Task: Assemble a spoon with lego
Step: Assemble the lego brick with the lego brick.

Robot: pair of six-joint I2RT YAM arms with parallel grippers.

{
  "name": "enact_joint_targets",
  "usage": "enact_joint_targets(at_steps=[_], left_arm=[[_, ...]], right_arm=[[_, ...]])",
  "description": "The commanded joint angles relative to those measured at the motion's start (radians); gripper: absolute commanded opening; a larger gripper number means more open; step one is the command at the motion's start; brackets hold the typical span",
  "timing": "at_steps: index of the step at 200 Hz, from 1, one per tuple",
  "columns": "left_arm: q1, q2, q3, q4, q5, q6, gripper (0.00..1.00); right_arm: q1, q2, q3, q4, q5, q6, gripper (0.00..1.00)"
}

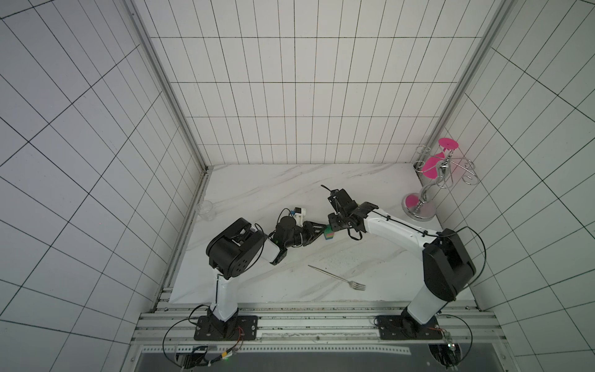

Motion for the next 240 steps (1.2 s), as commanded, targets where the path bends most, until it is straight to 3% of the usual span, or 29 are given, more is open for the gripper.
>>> enact_joint_targets(at_steps=[1, 65, 97, 160, 182, 240], left_arm=[[-0.005, 0.035, -0.014, -0.003, 0.004, 0.027, 0.21], [-0.003, 0.031, -0.020, 0.001, 0.008, 0.029, 0.21], [-0.001, 0.029, -0.019, -0.007, 0.010, 0.030, 0.21], [0.000, 0.029, 0.005, -0.039, 0.029, 0.033, 0.21], [0.007, 0.024, 0.010, -0.050, 0.043, 0.035, 0.23], [0.034, -0.051, 0.043, -0.184, 0.063, 0.085, 0.42]], right_arm=[[0.001, 0.096, -0.050, -0.119, -0.168, 0.039, 0.18], [0.001, 0.072, -0.044, -0.150, -0.131, 0.054, 0.23], [0.000, 0.024, 0.019, -0.188, -0.123, 0.057, 0.45], [-0.027, -0.078, 0.199, -0.305, -0.085, 0.031, 0.66], [-0.091, -0.135, 0.171, -0.299, -0.086, 0.028, 0.66], [-0.336, -0.184, -0.013, -0.130, -0.106, 0.052, 0.71]])
